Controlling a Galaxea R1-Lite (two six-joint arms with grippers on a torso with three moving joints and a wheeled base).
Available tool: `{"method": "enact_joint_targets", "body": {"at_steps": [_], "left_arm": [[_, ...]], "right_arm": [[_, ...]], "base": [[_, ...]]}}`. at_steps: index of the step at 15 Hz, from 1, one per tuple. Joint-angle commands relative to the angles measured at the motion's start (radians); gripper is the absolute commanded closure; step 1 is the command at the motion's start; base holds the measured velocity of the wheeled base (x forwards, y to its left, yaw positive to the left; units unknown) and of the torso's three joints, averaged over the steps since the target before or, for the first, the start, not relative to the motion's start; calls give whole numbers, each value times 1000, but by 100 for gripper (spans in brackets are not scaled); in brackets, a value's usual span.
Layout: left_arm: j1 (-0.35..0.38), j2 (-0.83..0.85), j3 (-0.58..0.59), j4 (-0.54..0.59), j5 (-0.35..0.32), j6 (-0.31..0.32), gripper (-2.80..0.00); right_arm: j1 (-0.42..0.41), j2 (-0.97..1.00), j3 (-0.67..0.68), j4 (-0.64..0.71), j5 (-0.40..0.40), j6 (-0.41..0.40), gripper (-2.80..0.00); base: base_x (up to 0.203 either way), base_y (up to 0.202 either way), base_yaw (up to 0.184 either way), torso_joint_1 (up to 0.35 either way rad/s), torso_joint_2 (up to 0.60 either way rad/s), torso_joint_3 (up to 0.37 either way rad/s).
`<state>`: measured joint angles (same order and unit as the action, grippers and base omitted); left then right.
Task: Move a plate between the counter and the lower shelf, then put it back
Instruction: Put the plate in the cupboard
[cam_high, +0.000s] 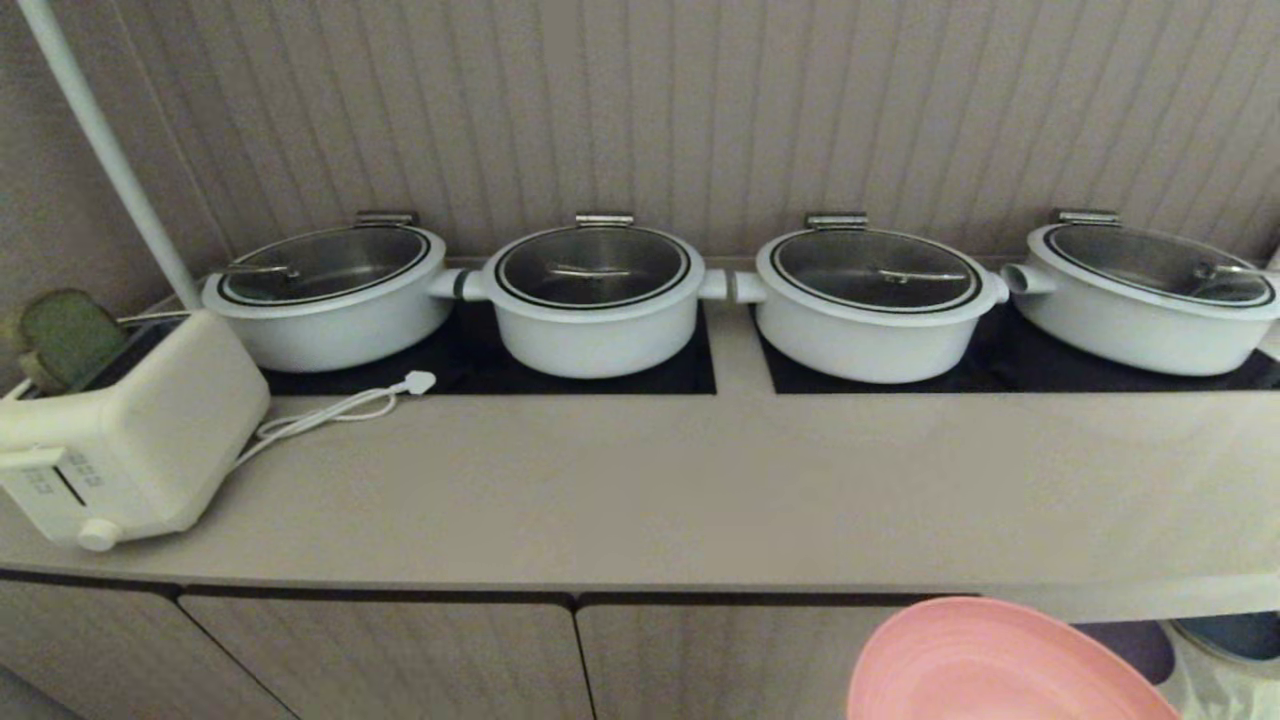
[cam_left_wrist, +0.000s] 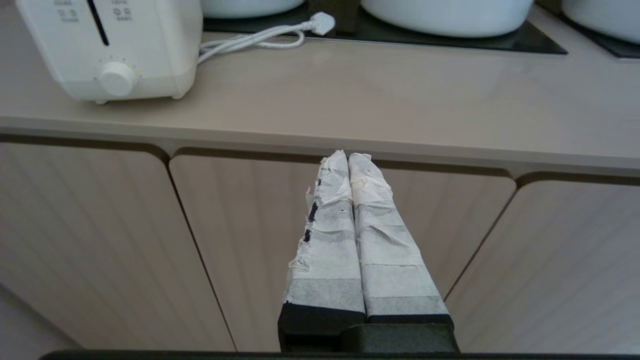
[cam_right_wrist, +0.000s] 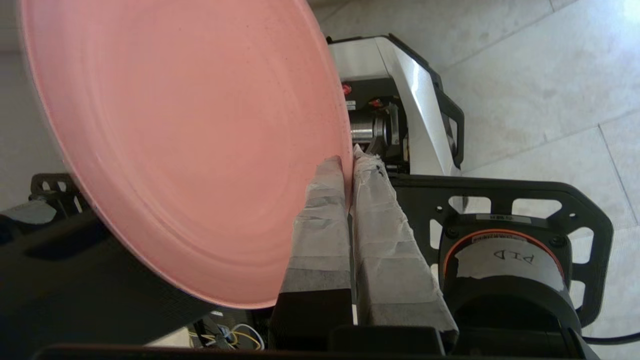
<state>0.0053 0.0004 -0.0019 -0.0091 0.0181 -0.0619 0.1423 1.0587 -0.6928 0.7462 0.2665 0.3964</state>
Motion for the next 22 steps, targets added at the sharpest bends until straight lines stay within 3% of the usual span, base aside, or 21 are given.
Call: {"method": "enact_joint_targets", "body": {"at_steps": [1,22], "left_arm": [[1,1,0,0,-1,-1,0],[1,1,0,0,0,-1,0]], "right_arm": [[0,3,-1,2,2,4,0],[0,-2,-13,4,2,22,0]], "base": [[-2,-63,-12,-5,5,4],[0,-191,1,3,2,3]]}}
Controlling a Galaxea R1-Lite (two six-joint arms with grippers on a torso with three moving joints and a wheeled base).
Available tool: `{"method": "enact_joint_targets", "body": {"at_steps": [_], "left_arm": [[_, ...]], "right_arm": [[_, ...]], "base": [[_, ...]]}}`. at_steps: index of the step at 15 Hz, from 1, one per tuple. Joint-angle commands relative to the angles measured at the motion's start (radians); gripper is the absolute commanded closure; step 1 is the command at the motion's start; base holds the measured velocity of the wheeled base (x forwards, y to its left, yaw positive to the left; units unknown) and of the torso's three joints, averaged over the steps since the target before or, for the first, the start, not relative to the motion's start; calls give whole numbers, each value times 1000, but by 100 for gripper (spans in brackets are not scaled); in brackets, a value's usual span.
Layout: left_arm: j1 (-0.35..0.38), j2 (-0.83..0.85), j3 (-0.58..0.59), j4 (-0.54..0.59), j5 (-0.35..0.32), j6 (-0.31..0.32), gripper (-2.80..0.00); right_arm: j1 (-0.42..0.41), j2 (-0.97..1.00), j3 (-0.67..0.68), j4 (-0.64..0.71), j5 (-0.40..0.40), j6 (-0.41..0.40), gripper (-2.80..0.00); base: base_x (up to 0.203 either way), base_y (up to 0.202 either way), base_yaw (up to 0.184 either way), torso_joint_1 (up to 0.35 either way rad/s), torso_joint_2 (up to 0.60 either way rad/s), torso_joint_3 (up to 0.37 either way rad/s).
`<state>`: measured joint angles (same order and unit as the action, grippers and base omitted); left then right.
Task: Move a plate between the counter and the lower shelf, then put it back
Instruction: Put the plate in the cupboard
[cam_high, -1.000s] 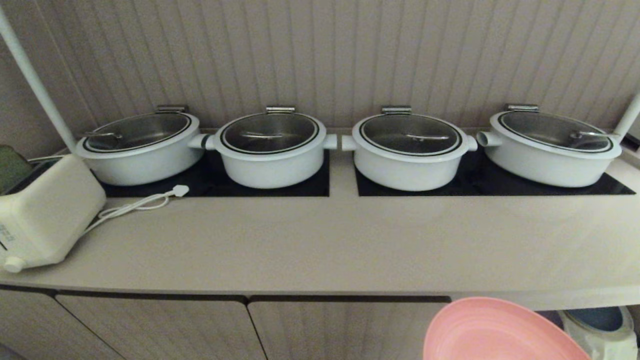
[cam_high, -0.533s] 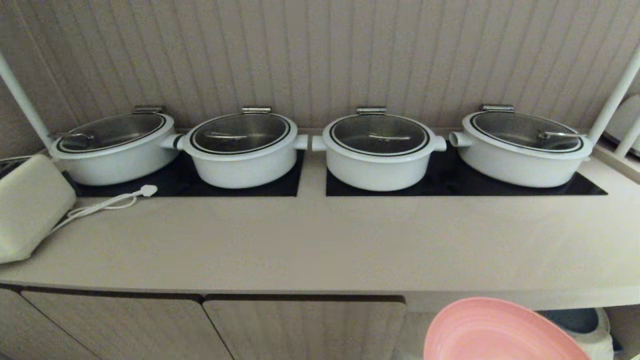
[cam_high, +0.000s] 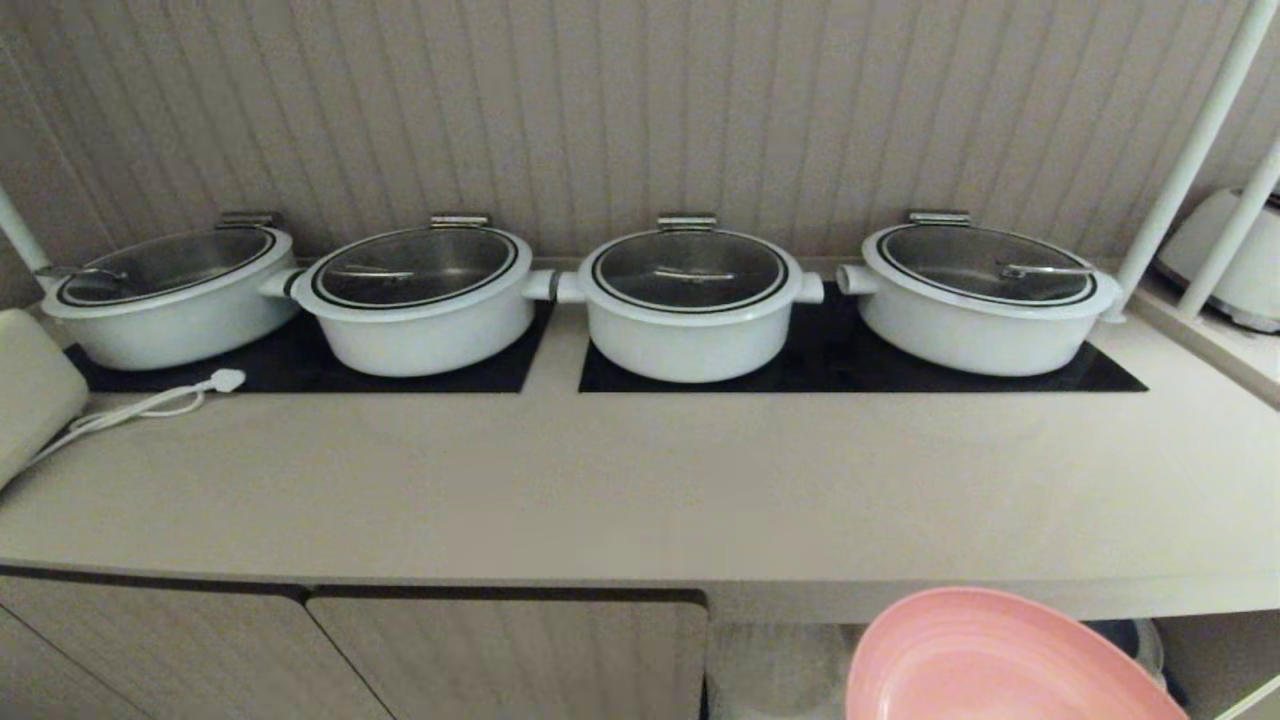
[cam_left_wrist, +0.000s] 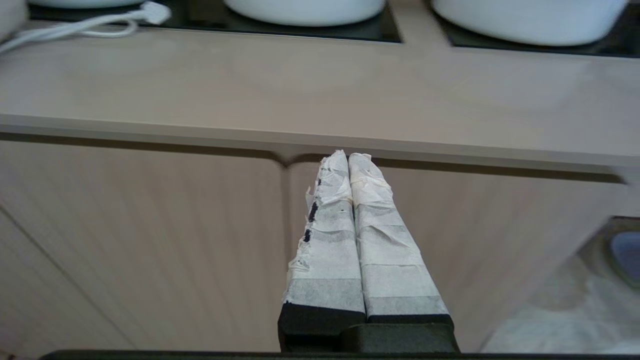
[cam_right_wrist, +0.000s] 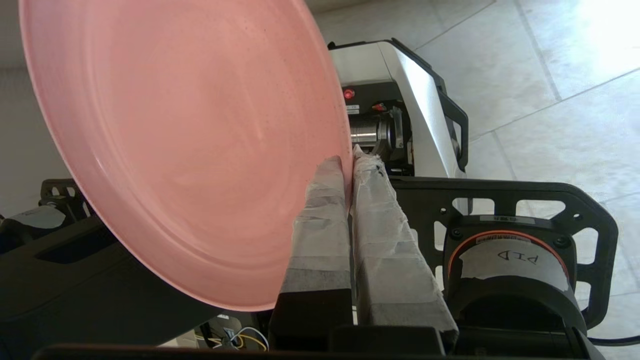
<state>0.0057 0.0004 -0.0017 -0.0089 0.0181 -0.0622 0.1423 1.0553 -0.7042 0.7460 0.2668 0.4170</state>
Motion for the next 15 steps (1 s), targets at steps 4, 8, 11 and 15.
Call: {"method": "enact_joint_targets", "body": {"at_steps": [4,8,11,15], "left_arm": [[0,1,0,0,0,-1,0],[0,1,0,1,0,-1,0],[0,1,0,1,0,-1,0],[0,1,0,0,0,-1,0]], "right_arm": [[0,0,-3,6,2,3,0],[0,-3,-3,7,2,2,0],[0,-3,-3,7,2,3,0],[0,-5,-3,9,2,2,0]], "base": [[0,-195,-1,3,1,4],[0,-193,0,2,3,4],[0,-194,0,1,2,1],[0,-194,-1,0,3,2]]}}
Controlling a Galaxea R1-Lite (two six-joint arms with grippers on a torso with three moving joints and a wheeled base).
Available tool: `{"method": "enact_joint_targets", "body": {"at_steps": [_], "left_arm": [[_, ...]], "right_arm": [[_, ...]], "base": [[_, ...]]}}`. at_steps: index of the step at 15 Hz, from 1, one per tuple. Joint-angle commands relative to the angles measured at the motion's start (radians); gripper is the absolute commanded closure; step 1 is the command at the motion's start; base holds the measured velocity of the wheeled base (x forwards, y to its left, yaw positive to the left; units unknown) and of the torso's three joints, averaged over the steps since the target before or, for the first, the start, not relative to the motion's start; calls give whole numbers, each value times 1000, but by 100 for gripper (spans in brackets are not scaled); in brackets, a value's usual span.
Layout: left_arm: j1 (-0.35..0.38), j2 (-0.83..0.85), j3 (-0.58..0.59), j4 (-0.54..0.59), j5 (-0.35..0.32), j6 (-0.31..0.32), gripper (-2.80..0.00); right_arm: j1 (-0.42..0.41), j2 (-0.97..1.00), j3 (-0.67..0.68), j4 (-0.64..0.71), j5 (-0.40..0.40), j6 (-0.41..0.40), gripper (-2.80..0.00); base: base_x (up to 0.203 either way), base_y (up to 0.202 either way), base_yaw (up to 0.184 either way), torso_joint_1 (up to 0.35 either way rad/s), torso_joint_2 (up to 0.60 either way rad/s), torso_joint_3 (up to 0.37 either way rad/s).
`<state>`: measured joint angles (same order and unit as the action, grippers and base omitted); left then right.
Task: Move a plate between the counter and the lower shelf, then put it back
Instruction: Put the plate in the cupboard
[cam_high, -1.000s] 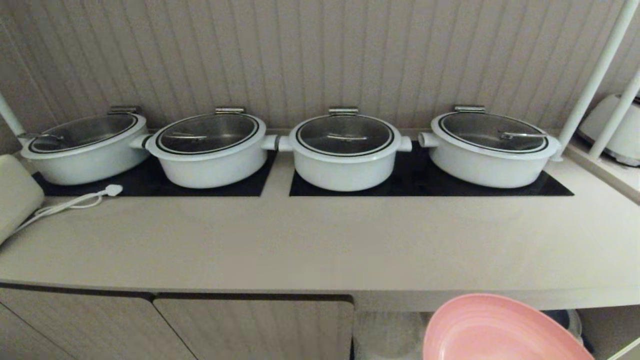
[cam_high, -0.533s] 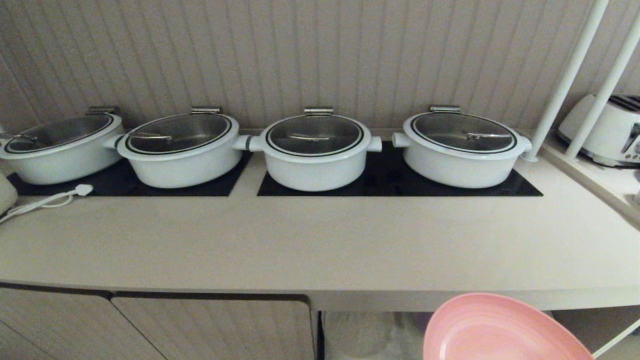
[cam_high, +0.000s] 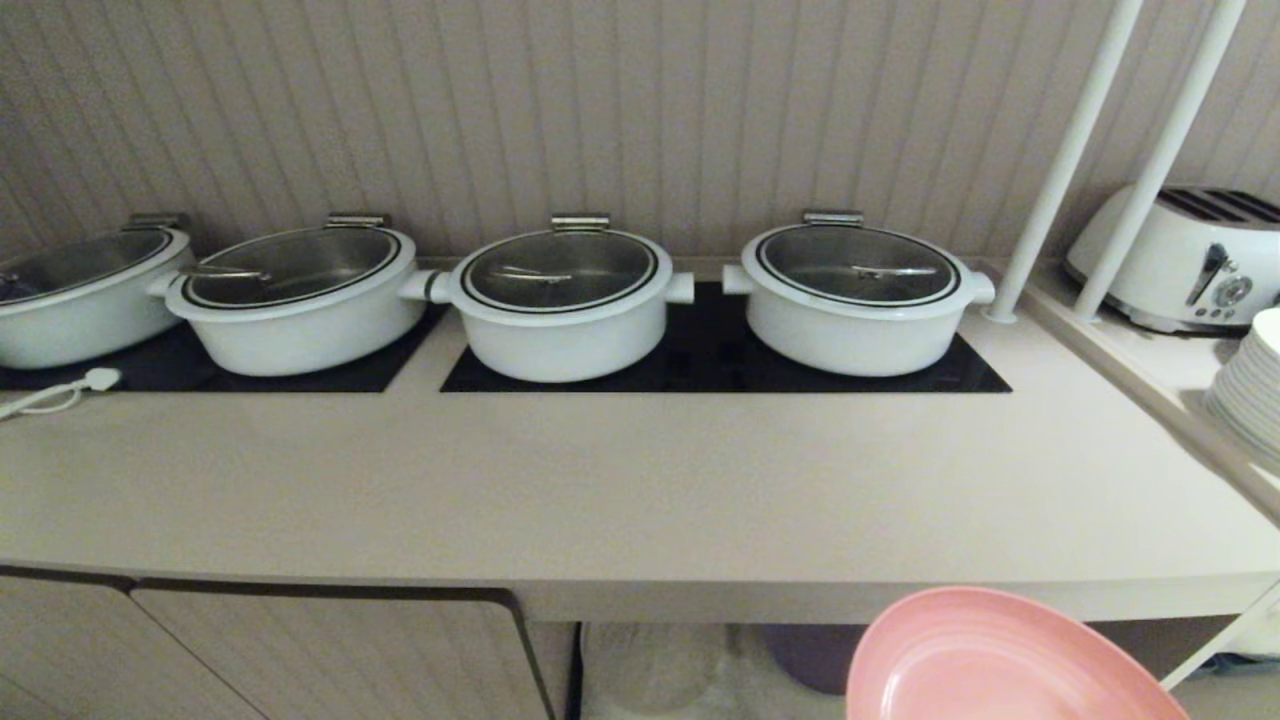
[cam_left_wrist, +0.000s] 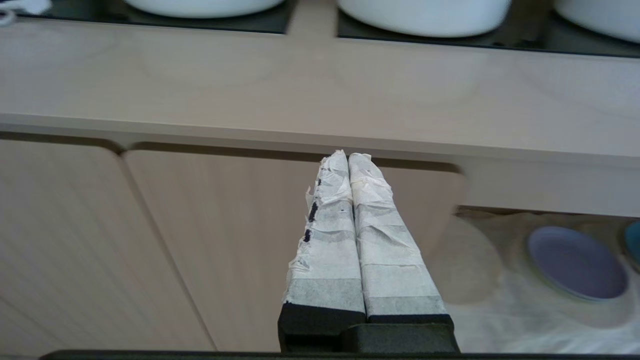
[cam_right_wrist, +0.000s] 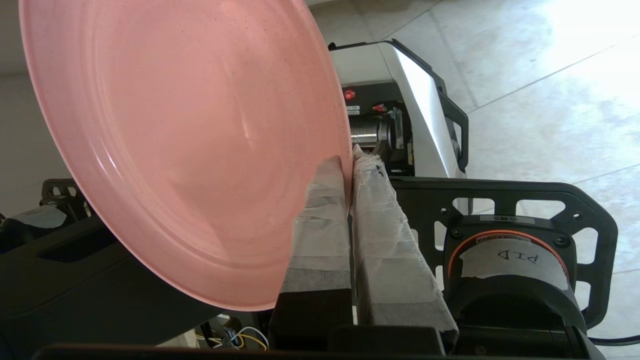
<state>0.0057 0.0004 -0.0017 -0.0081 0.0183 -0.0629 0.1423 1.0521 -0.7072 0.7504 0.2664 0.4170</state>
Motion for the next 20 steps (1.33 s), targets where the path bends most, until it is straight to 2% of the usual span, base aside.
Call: {"method": "enact_joint_targets", "body": {"at_steps": [1,5,16,20], "left_arm": [[0,1,0,0,0,0,0],[0,1,0,-1,0,-2,0],[0,1,0,-1,0,0,0],[0,1,0,-1,0,0,0]], "right_arm": [[0,-1,0,4,2,2,0],[0,-3,0,6,2,2,0],[0,-9,-26,10,4,3,0],[11,-19,-84,74,10,47,0]], "base": [[0,-197,1,2,2,4],[0,-164,0,1,0,4],[0,0,0,0,0,0],[0,0,0,0,0,0]]}}
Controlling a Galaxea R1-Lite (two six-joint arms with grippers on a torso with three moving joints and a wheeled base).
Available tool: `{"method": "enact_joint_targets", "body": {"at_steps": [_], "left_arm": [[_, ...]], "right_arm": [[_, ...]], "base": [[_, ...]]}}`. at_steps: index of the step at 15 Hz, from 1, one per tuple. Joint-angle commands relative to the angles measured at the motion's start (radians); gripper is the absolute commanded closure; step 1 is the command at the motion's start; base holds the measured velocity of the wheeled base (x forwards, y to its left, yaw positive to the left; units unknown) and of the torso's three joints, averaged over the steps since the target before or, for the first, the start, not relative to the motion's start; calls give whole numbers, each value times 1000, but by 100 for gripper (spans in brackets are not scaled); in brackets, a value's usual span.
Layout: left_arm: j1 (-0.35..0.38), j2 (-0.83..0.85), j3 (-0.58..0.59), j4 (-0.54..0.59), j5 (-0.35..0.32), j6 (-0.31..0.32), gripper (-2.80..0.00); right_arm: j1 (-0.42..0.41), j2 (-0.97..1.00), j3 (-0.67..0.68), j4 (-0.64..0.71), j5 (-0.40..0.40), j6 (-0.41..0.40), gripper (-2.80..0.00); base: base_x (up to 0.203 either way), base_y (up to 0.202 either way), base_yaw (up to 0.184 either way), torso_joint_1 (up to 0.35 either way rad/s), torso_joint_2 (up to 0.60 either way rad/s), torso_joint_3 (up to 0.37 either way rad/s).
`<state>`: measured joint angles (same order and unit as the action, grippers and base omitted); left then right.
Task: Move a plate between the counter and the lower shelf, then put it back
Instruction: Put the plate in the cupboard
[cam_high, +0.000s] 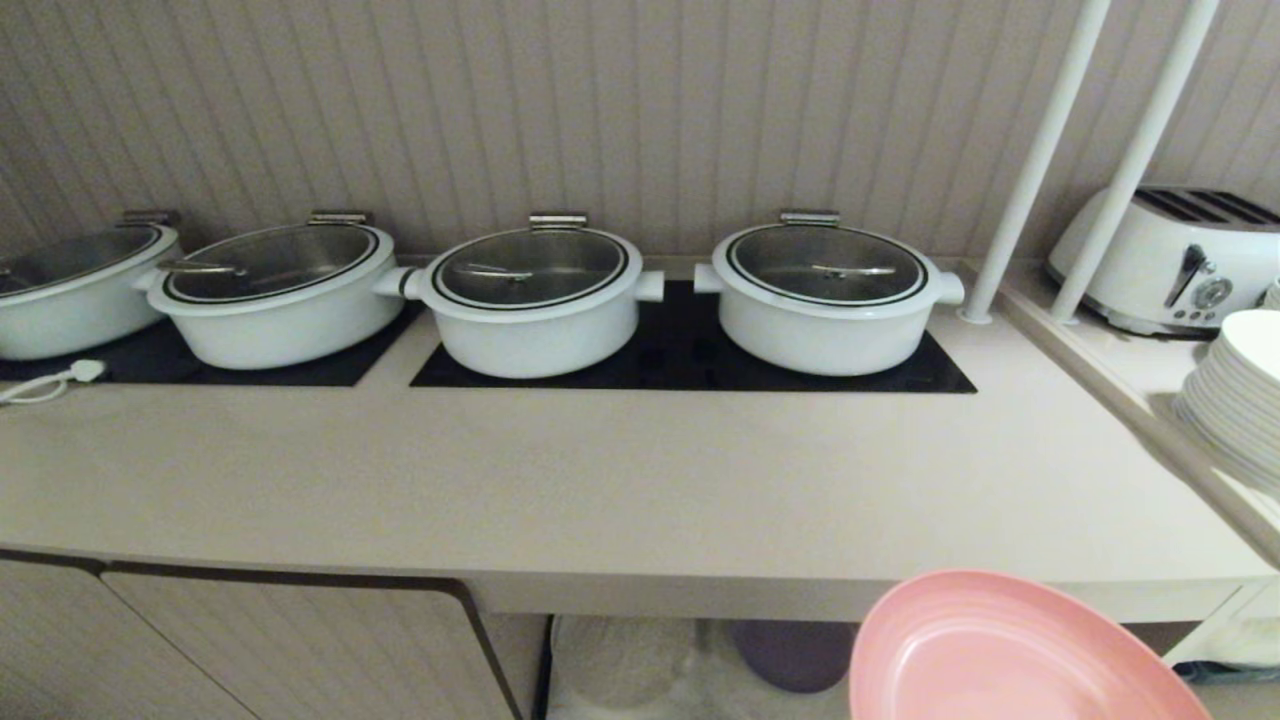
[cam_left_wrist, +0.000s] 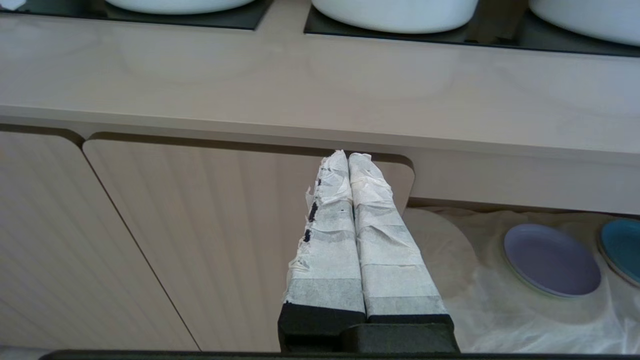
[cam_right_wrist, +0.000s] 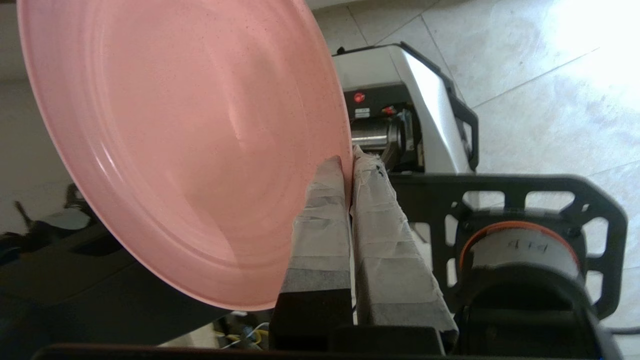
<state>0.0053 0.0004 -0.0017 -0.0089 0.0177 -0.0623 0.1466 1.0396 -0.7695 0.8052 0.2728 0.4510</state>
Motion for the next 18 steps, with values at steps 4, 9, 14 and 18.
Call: {"method": "enact_joint_targets", "body": {"at_steps": [4,9,14,18], "left_arm": [[1,1,0,0,1,-1,0],[1,1,0,0,-1,-1,0],[1,1,0,0,0,-1,0],[1,1,0,0,1,-1,0]], "right_arm": [[24,-30,-21,20,5,46,0],[25,-30,-26,15,16,45,0],[41,-29,-47,19,17,38,0],[48,-29,-41,22,17,37,0]], "base": [[0,0,0,0,0,0],[0,0,0,0,0,0],[0,0,0,0,0,0],[0,0,0,0,0,0]]}}
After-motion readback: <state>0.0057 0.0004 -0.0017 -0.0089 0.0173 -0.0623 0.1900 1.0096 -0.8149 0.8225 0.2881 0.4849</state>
